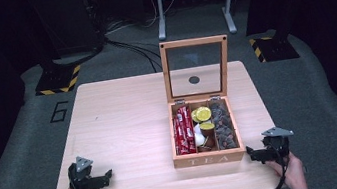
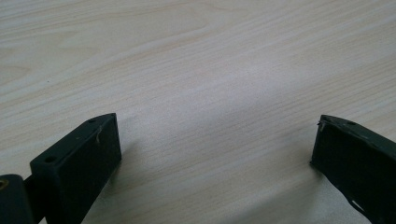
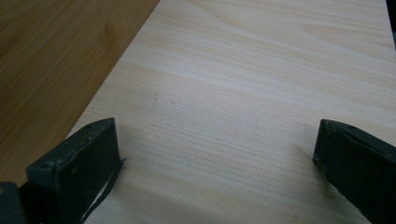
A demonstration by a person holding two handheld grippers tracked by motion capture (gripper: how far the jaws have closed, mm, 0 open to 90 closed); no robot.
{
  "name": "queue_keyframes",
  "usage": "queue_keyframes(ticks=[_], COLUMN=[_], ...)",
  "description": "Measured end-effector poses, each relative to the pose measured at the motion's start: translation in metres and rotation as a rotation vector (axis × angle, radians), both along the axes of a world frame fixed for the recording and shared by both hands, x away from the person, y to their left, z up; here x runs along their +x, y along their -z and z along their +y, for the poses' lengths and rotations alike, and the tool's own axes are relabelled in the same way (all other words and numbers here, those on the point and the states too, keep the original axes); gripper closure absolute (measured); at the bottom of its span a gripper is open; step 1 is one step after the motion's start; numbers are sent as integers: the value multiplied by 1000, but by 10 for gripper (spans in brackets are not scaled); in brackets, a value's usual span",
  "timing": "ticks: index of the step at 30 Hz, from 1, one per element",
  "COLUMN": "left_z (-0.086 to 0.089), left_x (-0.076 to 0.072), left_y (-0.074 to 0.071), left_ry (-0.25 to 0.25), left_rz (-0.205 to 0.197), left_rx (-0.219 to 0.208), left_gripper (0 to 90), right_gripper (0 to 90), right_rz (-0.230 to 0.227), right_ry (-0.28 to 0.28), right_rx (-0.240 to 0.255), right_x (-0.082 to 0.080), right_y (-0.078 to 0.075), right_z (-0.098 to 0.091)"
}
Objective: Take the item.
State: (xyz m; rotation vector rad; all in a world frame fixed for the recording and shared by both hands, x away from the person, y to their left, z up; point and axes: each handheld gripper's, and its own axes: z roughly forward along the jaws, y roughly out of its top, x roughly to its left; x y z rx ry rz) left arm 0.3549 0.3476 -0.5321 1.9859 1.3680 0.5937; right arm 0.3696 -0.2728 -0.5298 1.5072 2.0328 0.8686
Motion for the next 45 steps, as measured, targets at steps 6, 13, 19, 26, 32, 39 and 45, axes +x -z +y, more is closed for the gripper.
queue_keyframes(ticks=[6,13,19,26,32,39,45], left_z=[0,0,0,-5,-11,-18,-24], left_x=[1,1,2,3,6,8,10], left_y=[-1,0,-1,-4,-14,-26,-35], left_ry=[1,15,30,46,65,82,109], left_rz=[13,5,16,9,12,-8,-12], left_rx=[4,2,11,-5,-16,-37,-40], left_gripper=[8,8,0,0,2,7,14], right_gripper=[0,0,0,0,0,0,0], right_rz=[1,-2,-3,4,-1,-4,-5], right_ry=[-31,-70,-76,-81,-78,-77,-78], right_rx=[-6,-3,-7,-12,-10,-9,-9], right_x=[3,7,7,7,7,6,6], right_y=[0,0,0,0,0,0,0], right_z=[-1,-4,-5,-6,-6,-6,-6])
